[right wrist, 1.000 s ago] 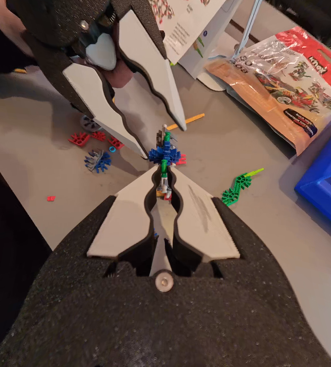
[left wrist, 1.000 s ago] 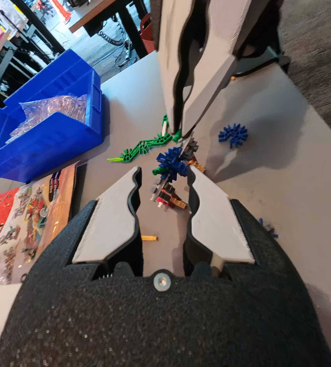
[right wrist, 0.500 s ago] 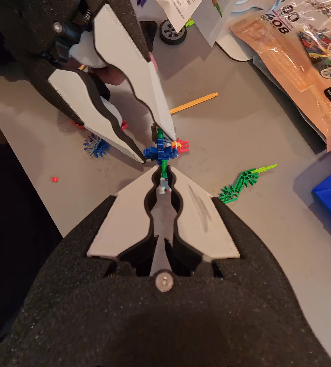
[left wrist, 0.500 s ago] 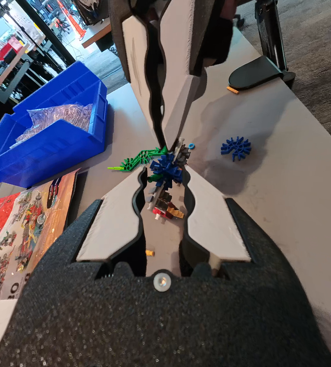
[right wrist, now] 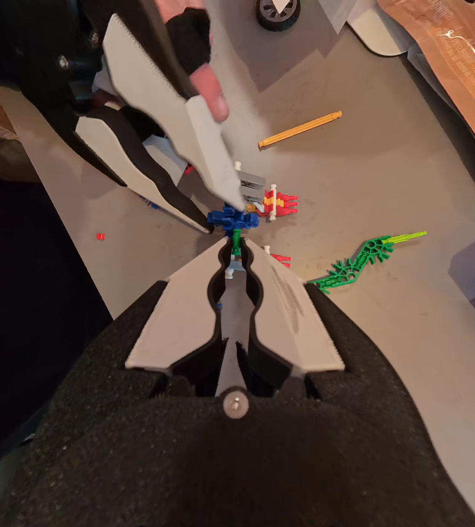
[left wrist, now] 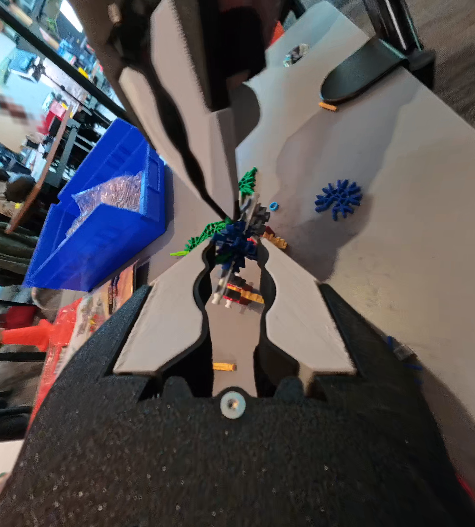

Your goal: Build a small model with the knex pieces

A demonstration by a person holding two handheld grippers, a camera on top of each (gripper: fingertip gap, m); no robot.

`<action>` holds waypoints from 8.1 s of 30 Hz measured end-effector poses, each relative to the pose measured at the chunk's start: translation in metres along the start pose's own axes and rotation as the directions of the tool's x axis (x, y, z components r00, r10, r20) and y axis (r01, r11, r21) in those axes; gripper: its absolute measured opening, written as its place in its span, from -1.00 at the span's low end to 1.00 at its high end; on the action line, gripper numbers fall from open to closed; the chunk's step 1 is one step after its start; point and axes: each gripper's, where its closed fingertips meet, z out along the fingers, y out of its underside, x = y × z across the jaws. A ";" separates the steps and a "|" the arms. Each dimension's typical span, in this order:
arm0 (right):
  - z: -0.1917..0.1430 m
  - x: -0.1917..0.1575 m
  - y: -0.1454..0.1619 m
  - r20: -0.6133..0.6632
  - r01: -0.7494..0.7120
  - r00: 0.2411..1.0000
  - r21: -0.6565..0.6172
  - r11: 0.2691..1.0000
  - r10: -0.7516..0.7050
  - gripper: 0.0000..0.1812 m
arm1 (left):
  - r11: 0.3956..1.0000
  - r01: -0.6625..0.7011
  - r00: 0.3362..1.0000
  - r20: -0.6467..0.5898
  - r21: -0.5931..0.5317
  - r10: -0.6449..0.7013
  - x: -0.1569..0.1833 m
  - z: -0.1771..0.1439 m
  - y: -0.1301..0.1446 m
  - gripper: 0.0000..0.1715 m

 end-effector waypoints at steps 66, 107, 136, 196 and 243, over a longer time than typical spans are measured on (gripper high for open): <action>0.046 -0.034 0.031 -0.125 -0.096 0.988 -0.040 0.995 0.091 -0.94 | 0.992 -0.052 0.998 0.016 -0.113 0.054 0.046 0.004 0.026 -0.76; 0.036 -0.039 0.042 -0.067 -0.334 0.935 0.157 0.930 0.347 -0.94 | 0.979 -0.165 0.981 0.081 -0.119 0.175 0.060 0.014 0.014 -0.82; 0.035 -0.045 0.046 -0.026 -0.352 0.928 0.271 0.896 0.372 -0.94 | 0.963 -0.066 0.966 0.224 -0.263 0.127 0.057 0.013 0.016 -0.82; 0.003 -0.070 0.029 -0.335 0.406 0.891 0.286 0.868 -0.306 -0.94 | 0.997 -0.002 0.995 -0.100 0.075 0.009 0.067 -0.008 -0.031 -0.94; 0.029 -0.032 0.038 -0.469 0.334 0.865 0.276 0.901 -0.176 -0.95 | 0.991 -0.080 0.994 0.070 -0.107 0.088 0.050 0.016 0.011 -0.74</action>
